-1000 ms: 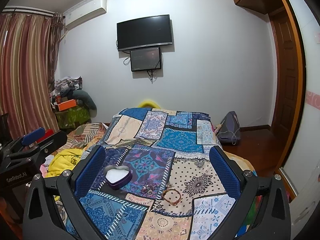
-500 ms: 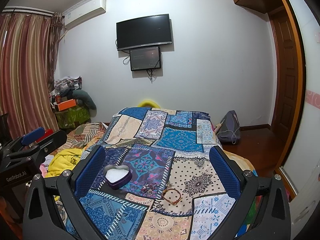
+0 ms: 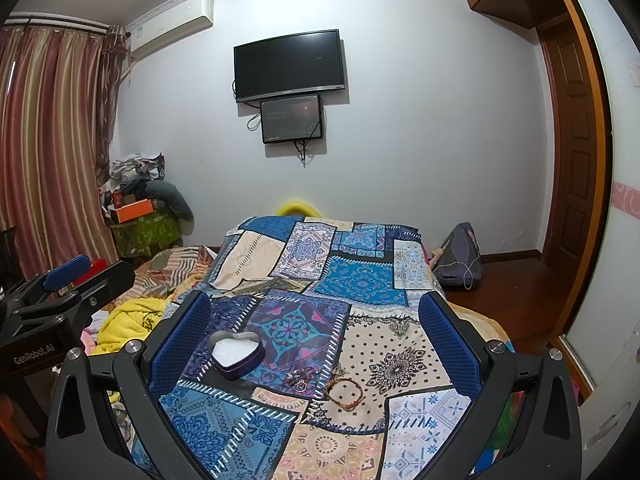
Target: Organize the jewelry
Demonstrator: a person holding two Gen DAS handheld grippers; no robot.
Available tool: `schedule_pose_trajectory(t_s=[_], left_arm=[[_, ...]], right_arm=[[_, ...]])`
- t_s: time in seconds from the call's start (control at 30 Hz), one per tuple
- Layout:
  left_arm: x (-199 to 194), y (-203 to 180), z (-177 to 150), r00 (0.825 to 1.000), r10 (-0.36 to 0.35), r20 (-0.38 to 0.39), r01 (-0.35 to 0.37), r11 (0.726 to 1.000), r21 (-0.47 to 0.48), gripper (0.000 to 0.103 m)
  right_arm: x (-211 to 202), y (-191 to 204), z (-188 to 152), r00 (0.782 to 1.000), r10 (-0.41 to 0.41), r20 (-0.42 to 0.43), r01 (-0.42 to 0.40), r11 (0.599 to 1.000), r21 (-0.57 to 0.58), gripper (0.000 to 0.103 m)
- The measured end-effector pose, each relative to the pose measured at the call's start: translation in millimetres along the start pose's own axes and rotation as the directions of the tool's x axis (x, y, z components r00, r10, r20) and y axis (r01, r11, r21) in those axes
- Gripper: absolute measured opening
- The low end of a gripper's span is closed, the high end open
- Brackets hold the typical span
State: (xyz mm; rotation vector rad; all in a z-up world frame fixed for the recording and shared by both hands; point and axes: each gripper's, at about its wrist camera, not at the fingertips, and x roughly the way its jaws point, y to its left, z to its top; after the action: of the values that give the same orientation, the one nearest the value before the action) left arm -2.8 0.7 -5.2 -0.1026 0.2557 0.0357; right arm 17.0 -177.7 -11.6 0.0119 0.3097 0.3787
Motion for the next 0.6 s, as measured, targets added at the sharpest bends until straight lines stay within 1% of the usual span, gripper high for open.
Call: schedule_pose_trajectory(t_s=[0.6], left_arm=[[-0.7, 0.5, 0.9, 1.000, 0.003, 0.000, -0.003, 1.000, 0.001, 0.103]], right_arm=[[0.9, 1.6, 1.4, 1.000, 0.004, 0.000, -0.004, 1.000, 0.000, 0.103]])
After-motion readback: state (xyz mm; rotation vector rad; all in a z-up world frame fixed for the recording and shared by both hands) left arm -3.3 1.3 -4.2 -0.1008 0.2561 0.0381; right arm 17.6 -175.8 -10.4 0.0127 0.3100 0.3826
